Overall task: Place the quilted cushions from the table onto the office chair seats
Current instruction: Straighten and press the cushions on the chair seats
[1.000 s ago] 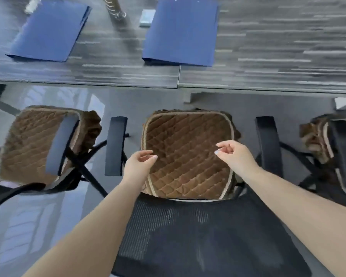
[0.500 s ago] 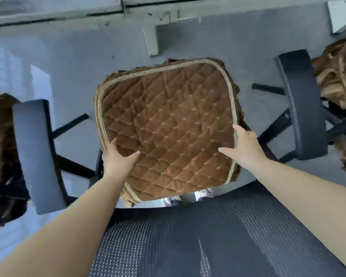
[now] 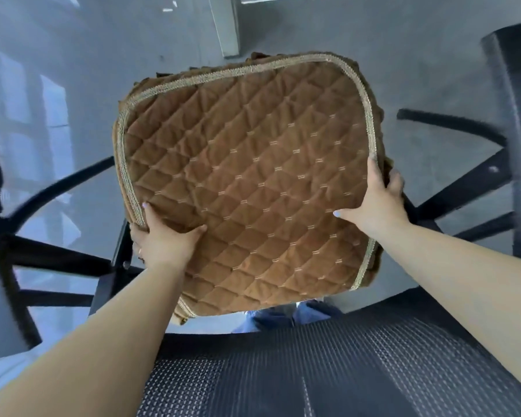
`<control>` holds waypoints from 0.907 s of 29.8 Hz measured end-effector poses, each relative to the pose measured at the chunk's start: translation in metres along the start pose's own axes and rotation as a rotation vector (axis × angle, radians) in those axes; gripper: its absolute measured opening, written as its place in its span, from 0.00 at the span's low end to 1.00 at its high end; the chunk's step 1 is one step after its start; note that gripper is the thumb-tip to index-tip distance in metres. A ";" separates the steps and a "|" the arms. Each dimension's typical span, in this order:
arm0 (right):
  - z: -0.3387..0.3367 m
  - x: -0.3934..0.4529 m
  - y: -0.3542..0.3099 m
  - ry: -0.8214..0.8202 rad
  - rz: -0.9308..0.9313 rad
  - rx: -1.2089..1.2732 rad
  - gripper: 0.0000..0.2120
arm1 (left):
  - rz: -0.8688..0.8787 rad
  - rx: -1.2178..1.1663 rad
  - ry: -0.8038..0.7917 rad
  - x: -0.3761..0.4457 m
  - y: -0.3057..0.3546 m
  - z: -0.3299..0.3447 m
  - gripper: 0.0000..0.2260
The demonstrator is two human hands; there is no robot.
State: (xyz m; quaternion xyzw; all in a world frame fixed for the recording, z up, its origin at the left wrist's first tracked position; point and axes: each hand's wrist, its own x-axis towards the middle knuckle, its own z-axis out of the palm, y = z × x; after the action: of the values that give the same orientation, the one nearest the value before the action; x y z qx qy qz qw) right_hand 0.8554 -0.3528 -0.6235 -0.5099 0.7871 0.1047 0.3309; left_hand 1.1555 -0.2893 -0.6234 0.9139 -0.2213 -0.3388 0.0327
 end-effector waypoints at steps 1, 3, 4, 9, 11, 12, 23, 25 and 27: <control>-0.003 0.001 0.002 0.013 -0.013 0.005 0.54 | -0.002 0.005 0.004 -0.002 0.002 0.001 0.50; -0.006 0.001 0.006 0.047 -0.047 -0.016 0.53 | -0.005 0.009 0.007 -0.005 0.002 0.004 0.50; -0.007 0.001 0.009 0.067 -0.063 -0.028 0.53 | -0.002 0.007 0.006 -0.006 0.002 0.007 0.50; -0.011 -0.001 0.013 0.096 -0.068 -0.086 0.51 | 0.022 -0.023 -0.001 -0.009 0.003 0.015 0.50; -0.005 -0.004 0.011 0.091 -0.048 -0.098 0.51 | 0.035 -0.022 -0.004 -0.007 -0.001 0.015 0.50; -0.002 -0.006 0.010 0.085 -0.040 -0.102 0.51 | 0.039 -0.023 -0.009 -0.006 -0.003 0.014 0.50; -0.004 -0.023 0.003 0.008 -0.057 -0.052 0.45 | 0.089 -0.074 -0.055 -0.015 -0.003 -0.006 0.42; -0.005 -0.033 0.001 -0.051 -0.112 -0.081 0.42 | 0.139 -0.105 -0.079 -0.020 -0.001 -0.009 0.34; -0.013 -0.048 -0.002 -0.116 -0.173 -0.085 0.37 | 0.153 -0.241 -0.144 -0.039 0.003 -0.022 0.27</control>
State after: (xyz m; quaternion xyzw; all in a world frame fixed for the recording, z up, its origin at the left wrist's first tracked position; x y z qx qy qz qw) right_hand 0.8644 -0.3249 -0.5832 -0.5827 0.7145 0.1381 0.3618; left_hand 1.1420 -0.2774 -0.5827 0.8572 -0.2496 -0.4240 0.1518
